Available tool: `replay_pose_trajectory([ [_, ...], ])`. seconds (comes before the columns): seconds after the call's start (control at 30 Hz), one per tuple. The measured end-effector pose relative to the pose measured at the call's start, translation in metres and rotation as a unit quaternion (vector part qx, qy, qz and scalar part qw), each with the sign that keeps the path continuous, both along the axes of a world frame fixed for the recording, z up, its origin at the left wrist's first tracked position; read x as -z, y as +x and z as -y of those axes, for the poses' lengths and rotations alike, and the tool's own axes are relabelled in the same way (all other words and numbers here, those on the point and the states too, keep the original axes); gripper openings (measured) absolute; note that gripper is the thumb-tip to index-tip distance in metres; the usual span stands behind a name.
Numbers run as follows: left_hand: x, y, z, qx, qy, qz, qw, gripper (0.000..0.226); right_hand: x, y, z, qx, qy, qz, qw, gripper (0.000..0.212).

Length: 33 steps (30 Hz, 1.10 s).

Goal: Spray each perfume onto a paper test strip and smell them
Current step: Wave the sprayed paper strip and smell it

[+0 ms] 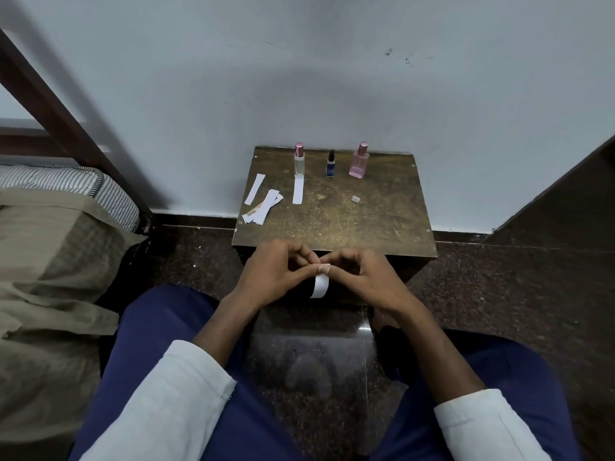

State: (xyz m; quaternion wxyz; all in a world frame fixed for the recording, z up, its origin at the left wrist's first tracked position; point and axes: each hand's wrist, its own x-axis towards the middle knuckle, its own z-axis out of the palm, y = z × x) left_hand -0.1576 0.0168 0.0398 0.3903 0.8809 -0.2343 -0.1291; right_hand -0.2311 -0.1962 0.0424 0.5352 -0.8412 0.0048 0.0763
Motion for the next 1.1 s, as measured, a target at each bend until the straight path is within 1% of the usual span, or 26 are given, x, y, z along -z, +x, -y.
replay_pose_trajectory([
  [0.1, 0.001, 0.0, 0.001, 0.012, -0.009, -0.013, 1.0, 0.026, -0.001, 0.0, 0.001, 0.029, 0.031, 0.003, 0.999, 0.015],
  [0.27, -0.001, -0.002, 0.005, 0.008, -0.077, -0.073, 0.994, 0.015, -0.005, -0.001, 0.006, 0.043, 0.109, -0.024, 0.993, 0.017],
  [0.33, -0.001, -0.002, 0.005, 0.009, -0.101, -0.101, 0.99, 0.013, -0.004, 0.0, 0.006, 0.076, 0.148, -0.022, 0.986, 0.017],
  [0.37, -0.001, -0.003, 0.005, 0.016, -0.107, -0.117, 0.987, 0.017, -0.002, 0.002, 0.006, 0.102, 0.171, -0.017, 0.98, 0.017],
  [0.43, -0.001, -0.004, 0.005, 0.046, -0.097, -0.145, 0.983, 0.023, -0.001, 0.005, 0.005, 0.155, 0.223, -0.014, 0.962, 0.017],
  [0.53, 0.001, -0.005, 0.005, 0.082, -0.058, -0.146, 0.984, 0.016, 0.001, 0.006, 0.009, 0.208, 0.289, -0.026, 0.934, 0.014],
  [0.67, 0.004, 0.003, 0.002, 0.028, -0.044, -0.1, 0.994, 0.009, 0.005, 0.007, 0.015, 0.244, 0.287, -0.046, 0.925, 0.021],
  [0.77, 0.005, 0.005, 0.0, 0.001, -0.048, -0.081, 0.996, 0.009, 0.008, 0.007, 0.016, 0.25, 0.263, -0.069, 0.929, 0.02],
  [0.87, 0.006, 0.006, -0.001, -0.038, -0.056, -0.087, 0.994, 0.012, 0.006, 0.007, 0.018, 0.25, 0.241, -0.08, 0.934, 0.016],
  [0.97, 0.004, 0.007, -0.002, -0.068, -0.067, -0.1, 0.99, 0.015, 0.004, 0.006, 0.023, 0.255, 0.241, -0.085, 0.933, 0.012],
  [1.03, 0.002, 0.006, -0.002, -0.081, -0.076, -0.102, 0.989, 0.016, 0.006, 0.006, 0.027, 0.258, 0.244, -0.089, 0.931, 0.017],
  [1.1, 0.001, 0.006, -0.002, -0.092, -0.11, -0.125, 0.982, 0.016, 0.0, 0.007, 0.029, 0.248, 0.256, -0.098, 0.929, 0.022],
])
